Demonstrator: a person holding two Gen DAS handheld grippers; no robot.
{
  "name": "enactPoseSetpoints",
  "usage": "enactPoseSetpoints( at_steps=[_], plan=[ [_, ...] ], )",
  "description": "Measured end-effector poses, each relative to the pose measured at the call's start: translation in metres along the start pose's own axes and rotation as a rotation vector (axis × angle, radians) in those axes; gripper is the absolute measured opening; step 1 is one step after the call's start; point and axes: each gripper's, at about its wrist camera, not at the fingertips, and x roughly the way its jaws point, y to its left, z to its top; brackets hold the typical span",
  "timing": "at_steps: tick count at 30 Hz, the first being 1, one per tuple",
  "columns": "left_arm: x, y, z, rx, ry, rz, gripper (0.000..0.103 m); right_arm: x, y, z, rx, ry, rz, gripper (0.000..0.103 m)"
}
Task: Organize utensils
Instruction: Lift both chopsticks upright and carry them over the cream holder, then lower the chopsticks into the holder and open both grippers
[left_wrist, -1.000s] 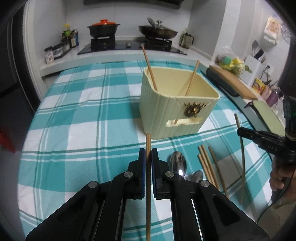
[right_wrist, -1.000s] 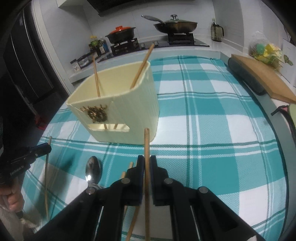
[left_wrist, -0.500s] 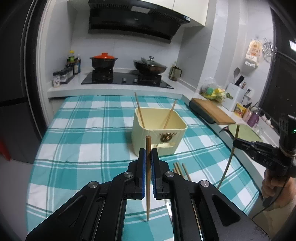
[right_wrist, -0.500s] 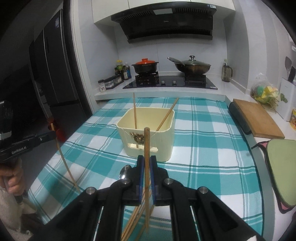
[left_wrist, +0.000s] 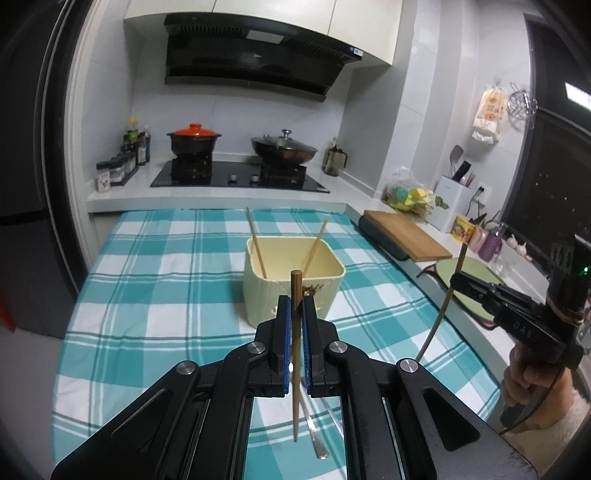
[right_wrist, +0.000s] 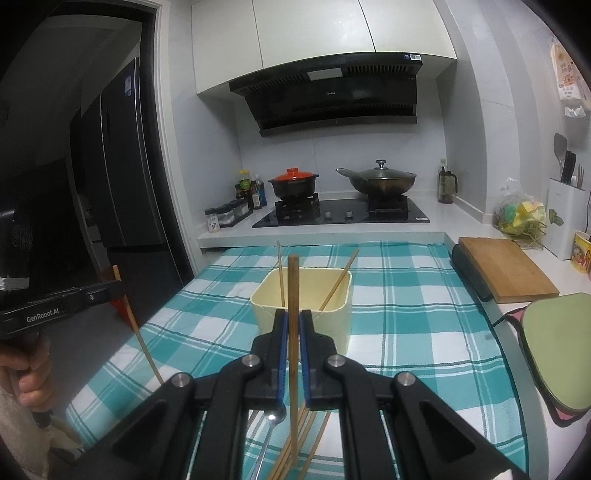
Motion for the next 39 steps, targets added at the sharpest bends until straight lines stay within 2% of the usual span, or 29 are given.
enactPoseSetpoints(
  at_steps=[4,10,19,25,31,39],
  plan=[
    [0.006,-0.001,0.009,0.003,0.017,-0.008,0.004,0.005,-0.004,0.003,0.009,0.02,0.012,0.006],
    [0.0,-0.001,0.049,0.004,-0.047,-0.029,0.004,0.017,-0.011,0.022,0.015,0.026,0.025,0.006],
    [0.009,-0.002,0.131,0.008,-0.202,-0.001,0.004,0.038,-0.008,0.087,-0.037,-0.081,0.017,0.006],
    [0.054,-0.005,0.167,0.014,-0.248,0.05,0.004,0.075,-0.017,0.133,-0.025,-0.143,-0.001,0.006],
    [0.118,-0.003,0.169,0.002,-0.19,0.073,0.004,0.125,-0.024,0.146,-0.013,-0.166,-0.016,0.006],
    [0.202,0.001,0.14,-0.007,-0.02,0.1,0.004,0.202,-0.043,0.113,0.012,0.017,-0.01,0.006]
  ],
)
